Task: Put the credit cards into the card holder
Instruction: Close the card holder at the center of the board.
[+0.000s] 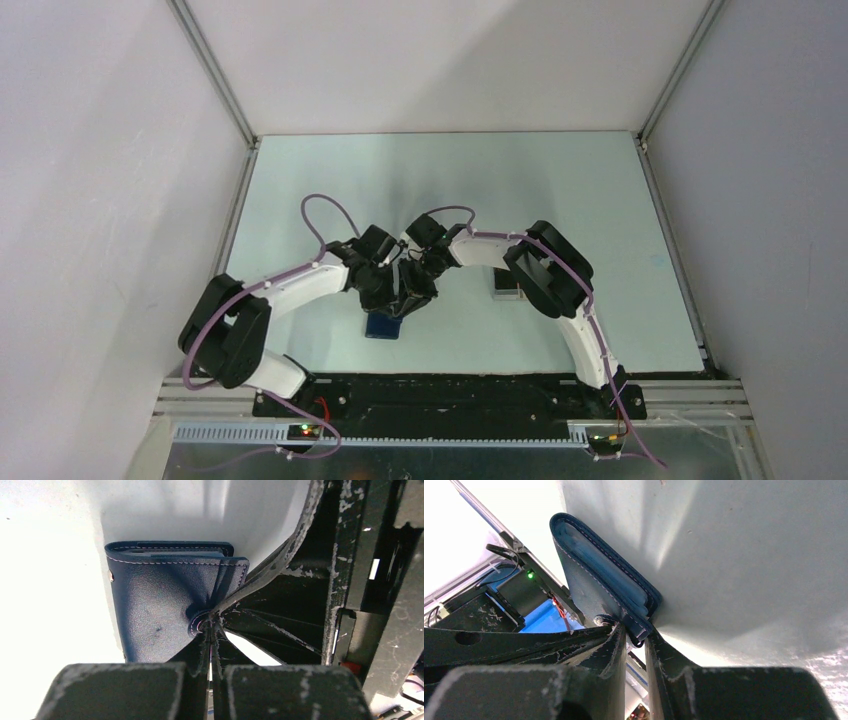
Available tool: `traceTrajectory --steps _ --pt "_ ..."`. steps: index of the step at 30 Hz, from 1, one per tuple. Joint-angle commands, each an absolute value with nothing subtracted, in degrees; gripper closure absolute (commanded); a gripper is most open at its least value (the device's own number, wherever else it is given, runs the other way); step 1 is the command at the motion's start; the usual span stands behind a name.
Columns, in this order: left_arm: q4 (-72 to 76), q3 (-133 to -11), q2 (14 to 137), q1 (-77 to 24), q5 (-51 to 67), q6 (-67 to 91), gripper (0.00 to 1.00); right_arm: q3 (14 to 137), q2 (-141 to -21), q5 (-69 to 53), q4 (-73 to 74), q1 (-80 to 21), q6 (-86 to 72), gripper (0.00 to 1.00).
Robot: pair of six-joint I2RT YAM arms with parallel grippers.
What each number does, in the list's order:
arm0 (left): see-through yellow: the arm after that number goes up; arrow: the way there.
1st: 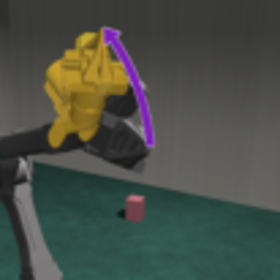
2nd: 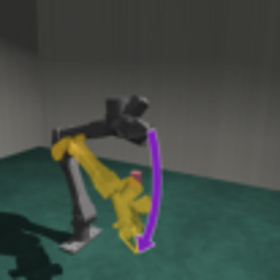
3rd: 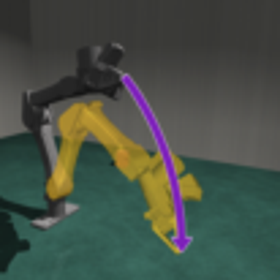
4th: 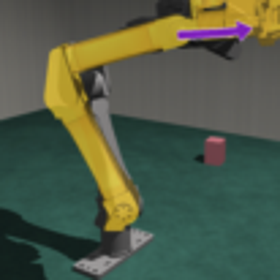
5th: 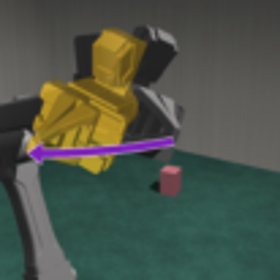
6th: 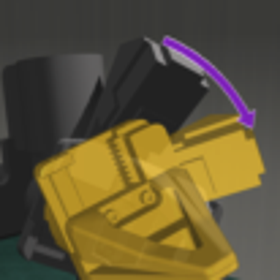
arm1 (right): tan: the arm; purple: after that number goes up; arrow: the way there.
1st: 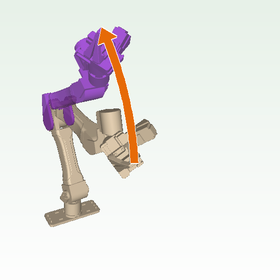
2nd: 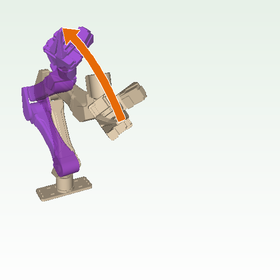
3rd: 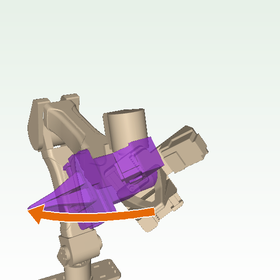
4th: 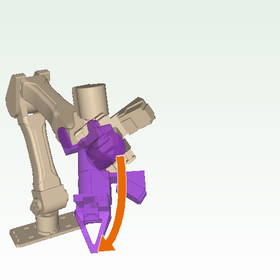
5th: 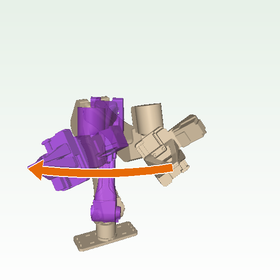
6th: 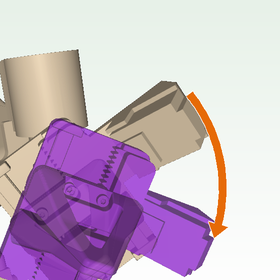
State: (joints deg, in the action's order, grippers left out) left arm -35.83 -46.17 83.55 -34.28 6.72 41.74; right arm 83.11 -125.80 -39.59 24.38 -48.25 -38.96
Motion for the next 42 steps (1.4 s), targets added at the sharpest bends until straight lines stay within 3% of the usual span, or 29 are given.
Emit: traceTrajectory --steps 1,17,26,32,42 --pt "-40.4 -48.0 85.7 -34.5 0.4 42.4 1.0 80.0 -132.3 -28.6 29.3 -50.4 -36.6 0.8" --pt "-47.5 -50.8 88.5 -34.4 -9.7 41.8 1.0 80.1 -132.3 -28.6 29.4 -50.4 -36.7 0.81" --pt "-46.2 -51.3 85.7 -33.8 -5.5 40.0 1.0 80.1 -132.1 -28.8 29.4 -50.4 -36.5 0.8" --pt "-43.4 -48.1 79.0 -28.9 0.3 38.8 0.99 79.5 -129.0 -29.5 29.1 -50.6 -36.8 0.75" --pt "-37.7 -40.4 75.5 -19.8 11.4 36.2 0.84 79.2 -123.8 -30.5 29.4 -50.5 -37.1 0.57"
